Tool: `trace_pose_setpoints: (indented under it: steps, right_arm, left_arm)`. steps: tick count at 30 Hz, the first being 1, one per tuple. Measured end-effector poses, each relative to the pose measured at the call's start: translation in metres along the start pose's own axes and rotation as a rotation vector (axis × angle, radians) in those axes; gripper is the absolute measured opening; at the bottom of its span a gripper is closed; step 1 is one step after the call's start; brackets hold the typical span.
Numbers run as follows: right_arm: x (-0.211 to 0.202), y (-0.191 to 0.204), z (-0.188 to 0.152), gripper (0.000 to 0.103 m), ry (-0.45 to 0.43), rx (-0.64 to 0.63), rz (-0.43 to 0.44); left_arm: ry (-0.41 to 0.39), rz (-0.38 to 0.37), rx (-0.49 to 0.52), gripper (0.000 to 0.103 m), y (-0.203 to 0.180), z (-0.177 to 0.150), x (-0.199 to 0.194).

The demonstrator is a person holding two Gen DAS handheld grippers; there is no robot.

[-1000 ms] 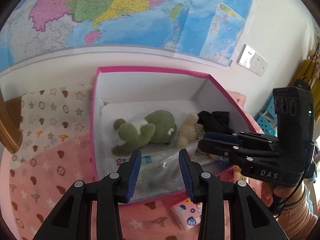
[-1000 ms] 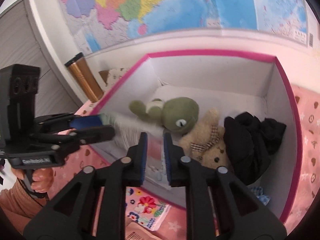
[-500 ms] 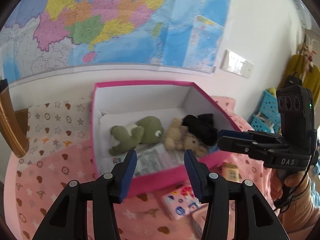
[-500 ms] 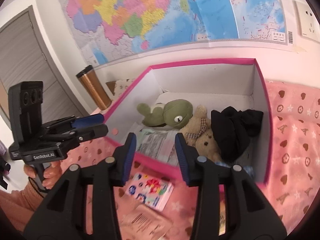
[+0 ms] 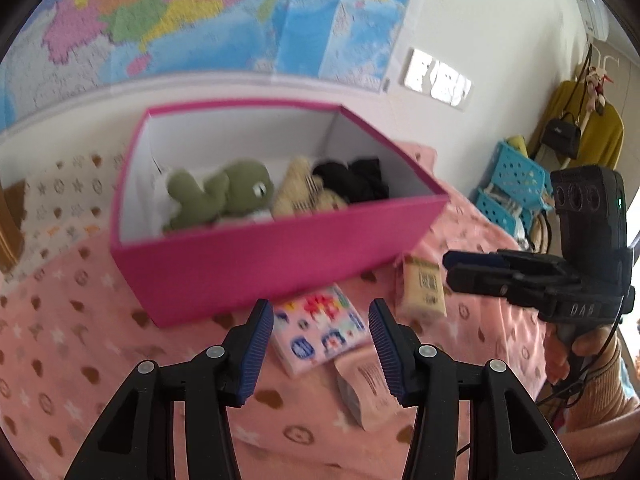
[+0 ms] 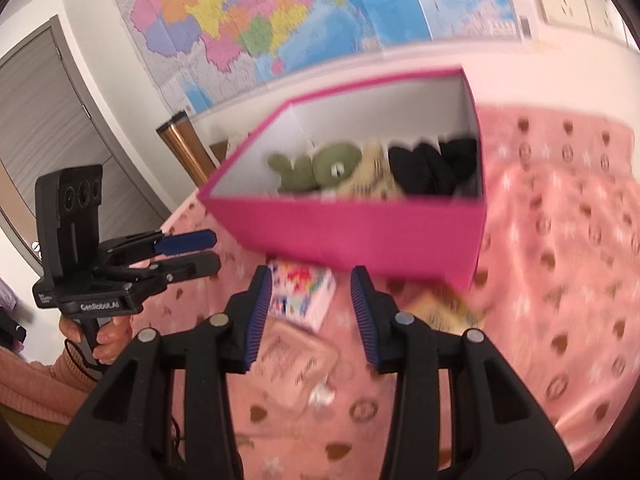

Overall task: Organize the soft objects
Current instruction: 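Grasp the pink hand cream sachet with the left gripper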

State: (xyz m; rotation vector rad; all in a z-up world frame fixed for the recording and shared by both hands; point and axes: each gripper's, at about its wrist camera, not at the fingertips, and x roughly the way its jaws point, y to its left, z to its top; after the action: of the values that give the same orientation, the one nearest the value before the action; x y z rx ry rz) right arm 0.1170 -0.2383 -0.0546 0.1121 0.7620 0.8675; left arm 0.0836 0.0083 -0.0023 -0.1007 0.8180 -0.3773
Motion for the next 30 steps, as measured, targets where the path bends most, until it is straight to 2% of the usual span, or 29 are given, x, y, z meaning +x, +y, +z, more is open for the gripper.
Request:
trace_pose_setpoints:
  steps: [10,16,24,30]
  right_arm:
    - [0.019,-0.012,-0.058,0.043,0.125,0.074,-0.010]
    - [0.026,-0.010,-0.067,0.043,0.142,0.075,-0.014]
    - [0.033,-0.002,-0.071,0.043,0.145,0.050,-0.043]
    - [0.036,0.008,-0.073,0.043,0.148,0.015,-0.045]
  left_arm:
    - [0.116,-0.067,-0.012,0.051,-0.013,-0.037,0.024]
    - [0.164,-0.082,-0.003,0.050,-0.020,-0.052,0.031]
    - [0.205,-0.106,0.000,0.038,-0.025,-0.062,0.039]
    - [0.230,-0.136,0.007,0.037,-0.032,-0.067,0.044]
